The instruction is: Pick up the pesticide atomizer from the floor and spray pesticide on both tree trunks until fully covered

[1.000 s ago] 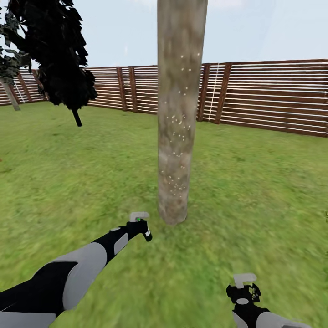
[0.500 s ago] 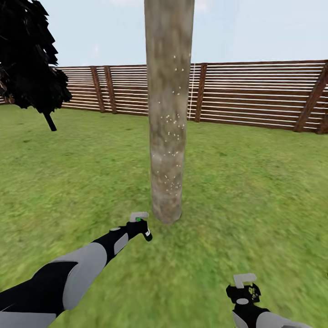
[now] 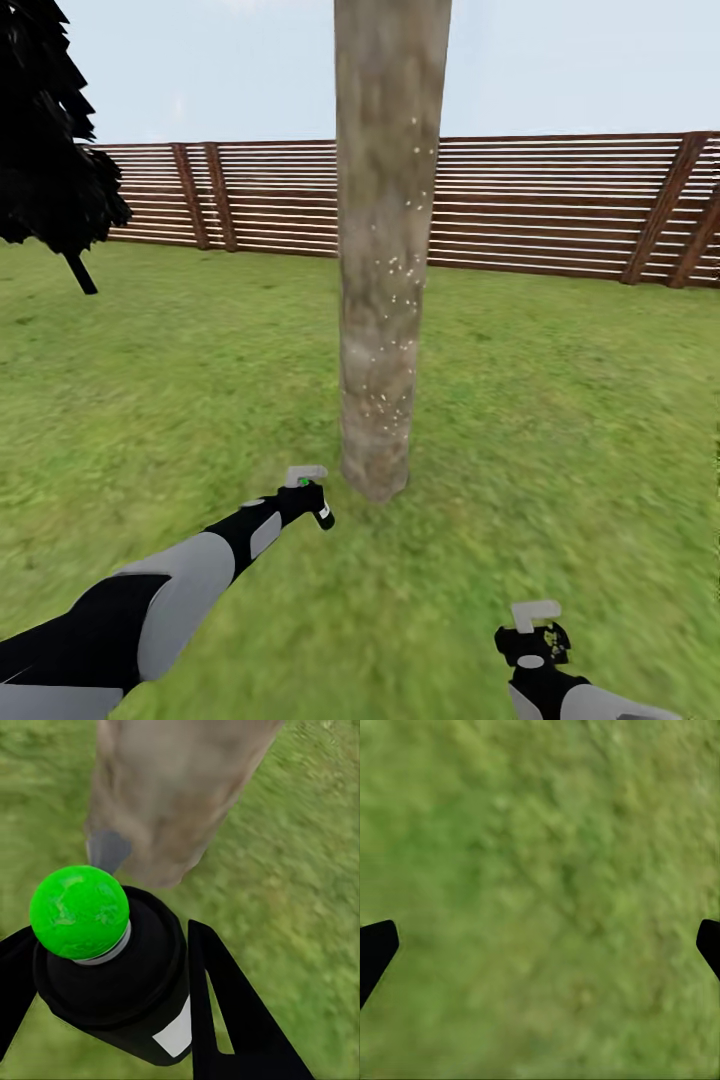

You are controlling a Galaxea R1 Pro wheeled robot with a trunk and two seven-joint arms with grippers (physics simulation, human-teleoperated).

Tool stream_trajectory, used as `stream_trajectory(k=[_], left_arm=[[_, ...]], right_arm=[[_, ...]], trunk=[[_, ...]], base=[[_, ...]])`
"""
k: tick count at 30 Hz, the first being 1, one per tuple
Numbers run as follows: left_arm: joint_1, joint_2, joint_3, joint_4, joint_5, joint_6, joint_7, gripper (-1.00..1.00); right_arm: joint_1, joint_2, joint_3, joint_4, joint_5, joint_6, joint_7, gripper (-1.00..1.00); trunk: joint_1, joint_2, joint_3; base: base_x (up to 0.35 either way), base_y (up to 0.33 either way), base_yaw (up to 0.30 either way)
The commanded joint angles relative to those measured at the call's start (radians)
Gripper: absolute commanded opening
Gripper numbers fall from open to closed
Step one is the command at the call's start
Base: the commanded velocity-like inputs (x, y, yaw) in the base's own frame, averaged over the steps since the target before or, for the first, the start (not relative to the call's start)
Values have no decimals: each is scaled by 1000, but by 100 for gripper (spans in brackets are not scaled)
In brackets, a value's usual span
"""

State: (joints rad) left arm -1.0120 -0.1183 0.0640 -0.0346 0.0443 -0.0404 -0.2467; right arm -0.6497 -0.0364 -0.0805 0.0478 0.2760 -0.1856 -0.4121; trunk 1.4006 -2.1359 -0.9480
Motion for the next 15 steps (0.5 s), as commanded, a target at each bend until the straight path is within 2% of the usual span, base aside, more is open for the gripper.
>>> stream_trajectory(k=[1, 6, 13, 15], left_arm=[[0, 0, 7, 1, 5, -1, -5, -100], [0, 0, 5, 1, 5, -1, -5, -100], [0, 0, 5, 1, 5, -1, -5, -100], [0, 0, 5, 1, 5, -1, -5, -100]], right_arm=[[-2, 0, -8, 5, 9, -8, -1, 100], [-2, 1, -8, 4, 9, -8, 49, 100], [-2, 1, -8, 4, 9, -8, 57, 100], [-2, 1, -8, 4, 9, -8, 58, 100]], trunk=[[0, 0, -1], [0, 0, -1], [0, 0, -1], [0, 0, -1]], base=[[164, 350, -260], [66, 350, -287], [3, 350, -288], [0, 350, -108]])
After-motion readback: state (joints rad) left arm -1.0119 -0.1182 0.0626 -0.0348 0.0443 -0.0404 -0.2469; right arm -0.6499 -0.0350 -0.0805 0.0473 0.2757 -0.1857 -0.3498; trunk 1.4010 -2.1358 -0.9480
